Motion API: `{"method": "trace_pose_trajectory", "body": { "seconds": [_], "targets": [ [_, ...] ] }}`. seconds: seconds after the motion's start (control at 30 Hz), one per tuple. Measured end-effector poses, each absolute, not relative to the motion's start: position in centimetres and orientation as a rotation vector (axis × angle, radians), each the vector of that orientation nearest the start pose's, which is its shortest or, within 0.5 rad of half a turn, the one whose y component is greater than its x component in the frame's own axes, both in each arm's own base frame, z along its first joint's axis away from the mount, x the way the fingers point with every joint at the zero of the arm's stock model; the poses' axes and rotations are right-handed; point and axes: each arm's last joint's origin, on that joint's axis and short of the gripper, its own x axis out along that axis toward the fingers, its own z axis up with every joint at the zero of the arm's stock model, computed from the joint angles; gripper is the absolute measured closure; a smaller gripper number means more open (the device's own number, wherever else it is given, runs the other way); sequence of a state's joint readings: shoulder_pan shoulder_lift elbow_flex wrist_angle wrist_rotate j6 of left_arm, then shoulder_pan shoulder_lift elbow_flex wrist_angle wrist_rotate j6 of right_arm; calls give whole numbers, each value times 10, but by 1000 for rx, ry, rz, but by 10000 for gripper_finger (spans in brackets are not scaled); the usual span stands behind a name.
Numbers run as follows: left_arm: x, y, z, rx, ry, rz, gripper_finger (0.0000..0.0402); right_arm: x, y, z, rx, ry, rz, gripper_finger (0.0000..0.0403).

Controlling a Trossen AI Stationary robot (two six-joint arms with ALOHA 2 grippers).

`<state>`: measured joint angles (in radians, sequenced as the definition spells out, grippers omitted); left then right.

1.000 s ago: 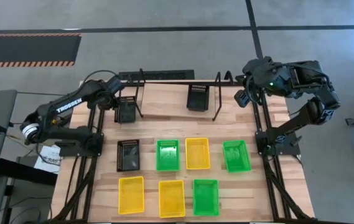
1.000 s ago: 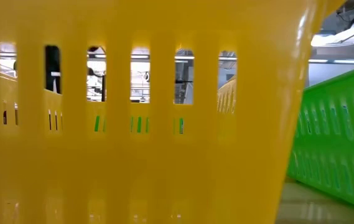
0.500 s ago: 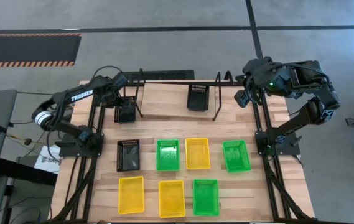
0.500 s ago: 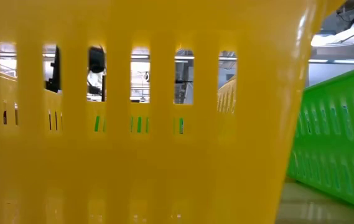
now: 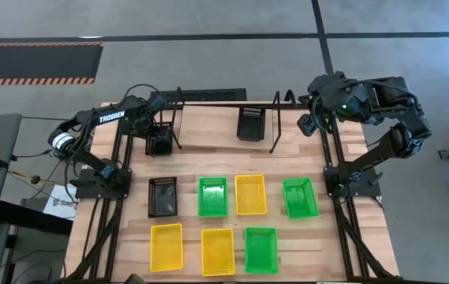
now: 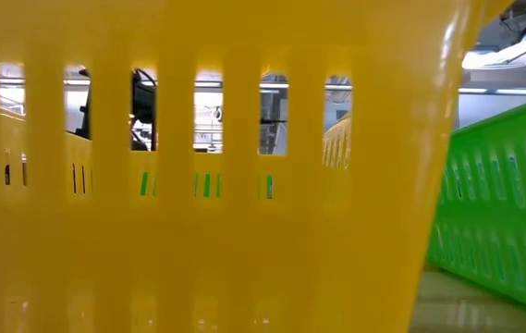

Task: Stack baskets on shelf by color
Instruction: Stack the left black basket on top of the other black basket on the shelf

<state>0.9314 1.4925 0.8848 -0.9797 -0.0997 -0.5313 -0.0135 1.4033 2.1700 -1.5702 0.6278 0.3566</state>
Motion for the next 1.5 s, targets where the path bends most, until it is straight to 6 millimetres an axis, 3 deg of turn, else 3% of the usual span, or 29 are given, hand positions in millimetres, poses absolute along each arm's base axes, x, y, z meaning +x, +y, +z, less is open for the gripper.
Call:
{"method": "trace_pose_trajectory", "body": {
  "seconds": [0.1, 0.23, 0.4, 0.53, 0.7, 0.93, 1.1, 1.23, 1.5],
  "targets": [
    [136, 189, 180, -1050, 1305, 1191, 384, 174, -19, 511, 66, 662, -728, 402],
    [130, 186, 181, -1082, 1354, 1159, 397, 174, -19, 511, 63, 664, -727, 402],
    [116, 173, 197, -1057, 1429, 1195, 400, 174, -19, 511, 57, 666, -724, 402],
    [104, 162, 227, -1008, 1347, 1263, 401, 174, -19, 511, 57, 666, -724, 402],
    [91, 142, 274, -972, 1075, 1310, 401, 175, -19, 511, 64, 666, -727, 402],
    [68, 106, 341, -892, 687, 1266, 401, 179, -19, 510, 81, 665, -735, 402],
    [52, 82, 373, -846, 500, 1231, 401, 178, -19, 510, 111, 652, -746, 402],
    [45, 70, 382, -842, 454, 1191, 401, 179, -19, 510, 133, 644, -754, 402],
    [43, 65, 380, -840, 494, 1162, 401, 180, -19, 511, 141, 630, -754, 402]
  ]
}}
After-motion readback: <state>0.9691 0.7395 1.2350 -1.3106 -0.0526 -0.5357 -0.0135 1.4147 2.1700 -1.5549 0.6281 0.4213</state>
